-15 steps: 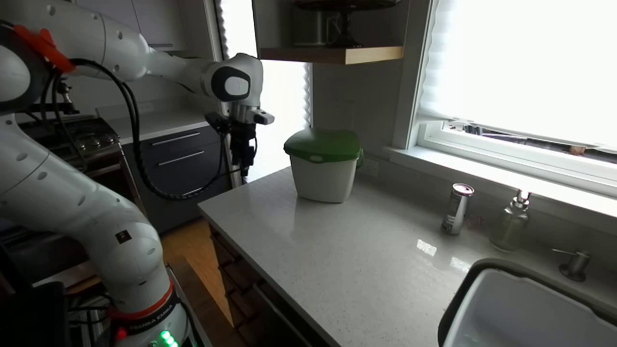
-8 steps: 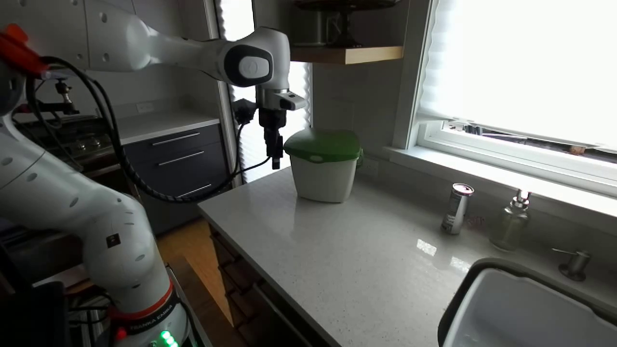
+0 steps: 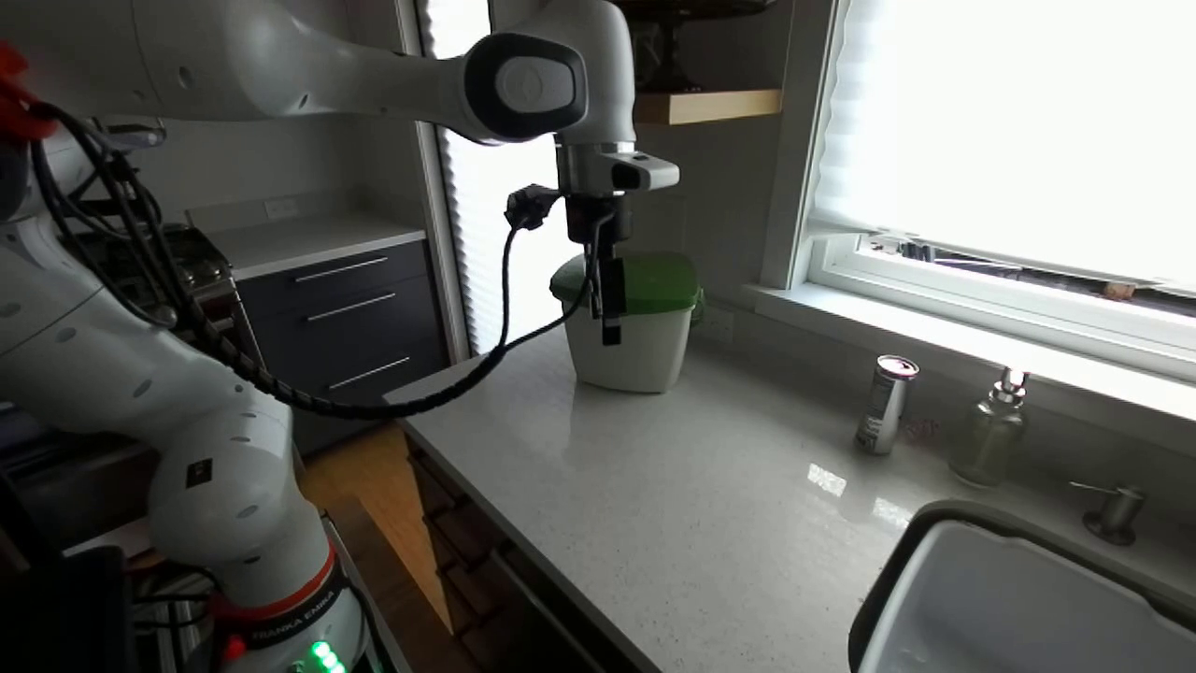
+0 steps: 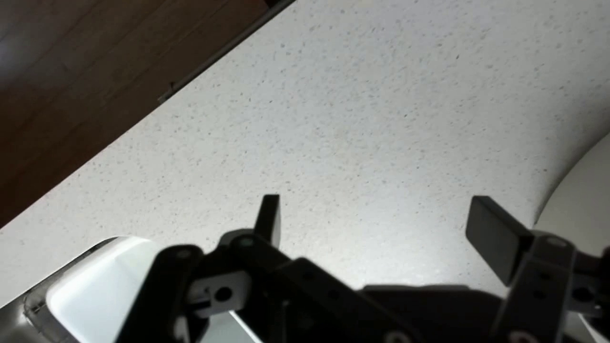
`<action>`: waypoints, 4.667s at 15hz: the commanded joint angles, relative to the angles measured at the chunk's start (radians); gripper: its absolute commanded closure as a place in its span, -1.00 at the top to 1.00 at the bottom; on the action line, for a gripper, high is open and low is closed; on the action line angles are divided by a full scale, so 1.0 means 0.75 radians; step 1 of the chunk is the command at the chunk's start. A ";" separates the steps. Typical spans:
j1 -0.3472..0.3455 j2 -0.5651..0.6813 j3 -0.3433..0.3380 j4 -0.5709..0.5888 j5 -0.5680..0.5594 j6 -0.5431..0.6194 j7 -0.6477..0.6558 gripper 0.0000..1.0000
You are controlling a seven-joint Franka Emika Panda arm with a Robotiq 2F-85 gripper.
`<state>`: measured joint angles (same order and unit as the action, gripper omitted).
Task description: Place the can and the wrapper in front of the bin
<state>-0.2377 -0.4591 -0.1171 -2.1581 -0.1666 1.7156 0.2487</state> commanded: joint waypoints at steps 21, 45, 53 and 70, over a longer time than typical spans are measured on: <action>-0.012 0.809 -0.200 0.472 0.286 0.899 -0.591 1.00; -0.105 1.377 -0.124 0.980 0.333 1.173 -0.389 1.00; -0.061 1.493 -0.174 1.100 0.275 1.208 -0.136 1.00; -0.136 1.169 -0.088 0.835 0.343 1.014 -0.501 -0.24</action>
<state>-0.2872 0.5686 -0.2566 -1.3730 0.0410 2.5045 0.0670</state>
